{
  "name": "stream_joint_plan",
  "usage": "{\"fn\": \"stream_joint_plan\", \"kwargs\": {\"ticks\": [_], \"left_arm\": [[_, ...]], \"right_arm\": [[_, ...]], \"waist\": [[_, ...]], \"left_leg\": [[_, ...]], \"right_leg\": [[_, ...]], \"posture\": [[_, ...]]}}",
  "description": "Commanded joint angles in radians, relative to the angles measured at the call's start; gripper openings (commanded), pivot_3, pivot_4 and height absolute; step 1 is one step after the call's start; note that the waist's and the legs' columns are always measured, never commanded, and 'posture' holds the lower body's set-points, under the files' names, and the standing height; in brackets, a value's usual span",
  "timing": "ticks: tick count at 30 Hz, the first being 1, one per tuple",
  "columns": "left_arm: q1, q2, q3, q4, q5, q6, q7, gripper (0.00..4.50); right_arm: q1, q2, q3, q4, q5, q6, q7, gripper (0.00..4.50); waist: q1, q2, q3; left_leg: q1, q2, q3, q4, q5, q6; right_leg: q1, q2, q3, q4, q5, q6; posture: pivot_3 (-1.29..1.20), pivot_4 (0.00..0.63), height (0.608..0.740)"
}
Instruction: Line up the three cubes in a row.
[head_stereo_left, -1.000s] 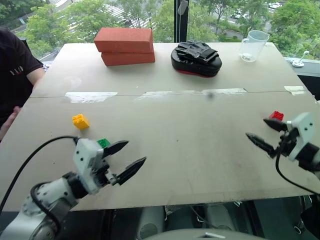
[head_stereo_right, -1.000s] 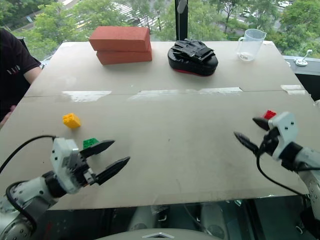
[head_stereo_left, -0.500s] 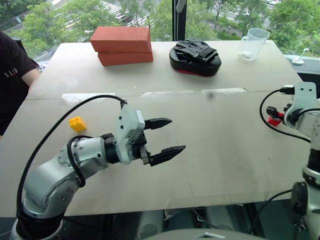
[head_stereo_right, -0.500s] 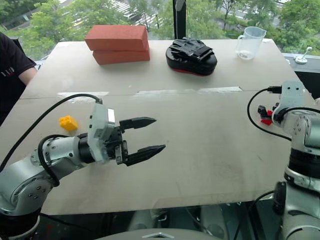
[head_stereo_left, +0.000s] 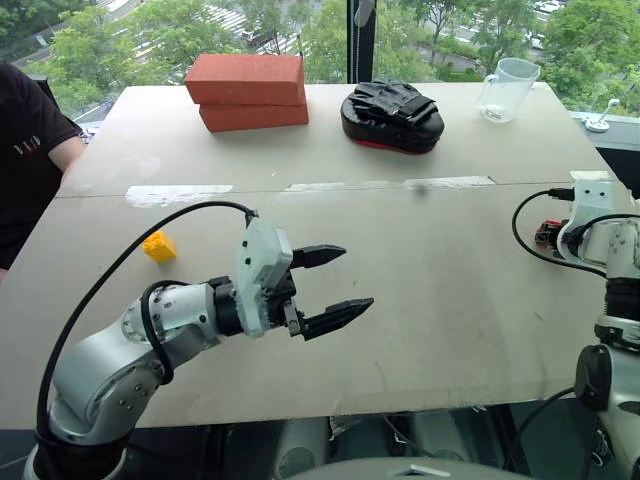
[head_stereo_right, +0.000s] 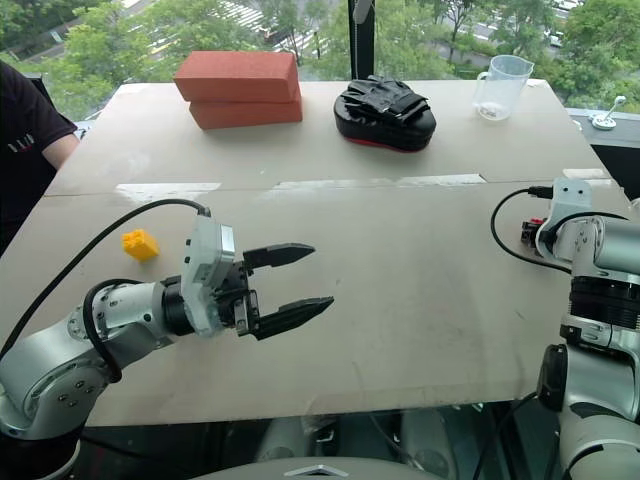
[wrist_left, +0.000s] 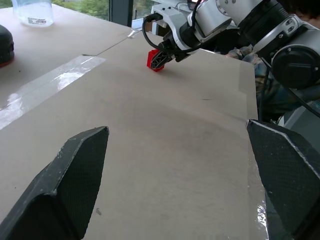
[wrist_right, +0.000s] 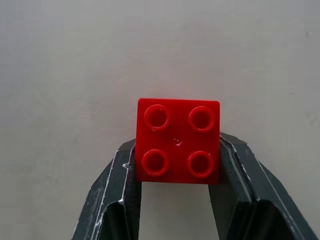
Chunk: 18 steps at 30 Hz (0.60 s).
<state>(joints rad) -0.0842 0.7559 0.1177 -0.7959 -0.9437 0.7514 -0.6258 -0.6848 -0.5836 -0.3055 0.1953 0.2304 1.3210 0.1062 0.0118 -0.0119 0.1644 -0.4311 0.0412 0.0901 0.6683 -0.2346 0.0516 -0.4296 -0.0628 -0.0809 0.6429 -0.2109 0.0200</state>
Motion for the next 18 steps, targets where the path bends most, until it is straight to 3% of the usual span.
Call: {"fn": "stream_joint_plan", "kwargs": {"ticks": [1,4,8,12,18], "left_arm": [[0.044,0.008,0.063,-0.052,-0.048,-0.013,0.015,4.5],[0.115,0.02,0.104,-0.08,-0.051,-0.023,0.014,4.5],[0.191,0.046,0.162,-0.107,-0.087,-0.016,0.006,4.5],[0.244,0.084,0.215,-0.138,-0.117,-0.017,0.01,4.5],[0.301,0.112,0.285,-0.176,-0.169,-0.015,0.052,4.5]], "right_arm": [[0.068,-0.097,0.151,-0.16,0.021,-0.239,0.242,1.32],[0.129,-0.185,0.311,-0.301,0.11,-0.51,0.681,1.32],[0.007,-0.189,0.521,-0.202,0.083,-0.728,1.03,1.32],[-0.188,-0.098,0.697,0.095,-0.053,-0.922,1.201,1.32],[-0.353,0.032,0.795,0.396,-0.186,-1.12,1.305,1.32]], "waist": [[0.0,0.0,0.0],[-0.01,0.002,0.001],[-0.029,0.0,0.002],[-0.023,0.0,0.002],[-0.019,0.0,0.002]], "left_leg": [[0.0,0.0,0.0,0.0,0.0,0.0],[0.0,0.002,0.0,0.0,0.0,0.0],[0.002,0.006,0.0,0.0,0.0,0.0],[0.004,0.007,-0.001,0.001,0.0,0.0],[0.002,0.006,-0.001,0.001,0.003,-0.004]], "right_leg": [[0.0,0.0,0.0,0.0,0.0,0.0],[0.0,0.0,0.002,-0.001,-0.001,0.001],[0.0,0.003,0.002,-0.001,-0.001,0.001],[0.002,0.009,0.006,0.0,-0.002,-0.006],[0.001,0.009,0.01,0.0,0.001,-0.01]], "posture": [[0.0,0.15,0.74],[0.0,0.15,0.74],[0.0,0.15,0.74],[0.0,0.15,0.74],[0.0,0.15,0.74]]}}
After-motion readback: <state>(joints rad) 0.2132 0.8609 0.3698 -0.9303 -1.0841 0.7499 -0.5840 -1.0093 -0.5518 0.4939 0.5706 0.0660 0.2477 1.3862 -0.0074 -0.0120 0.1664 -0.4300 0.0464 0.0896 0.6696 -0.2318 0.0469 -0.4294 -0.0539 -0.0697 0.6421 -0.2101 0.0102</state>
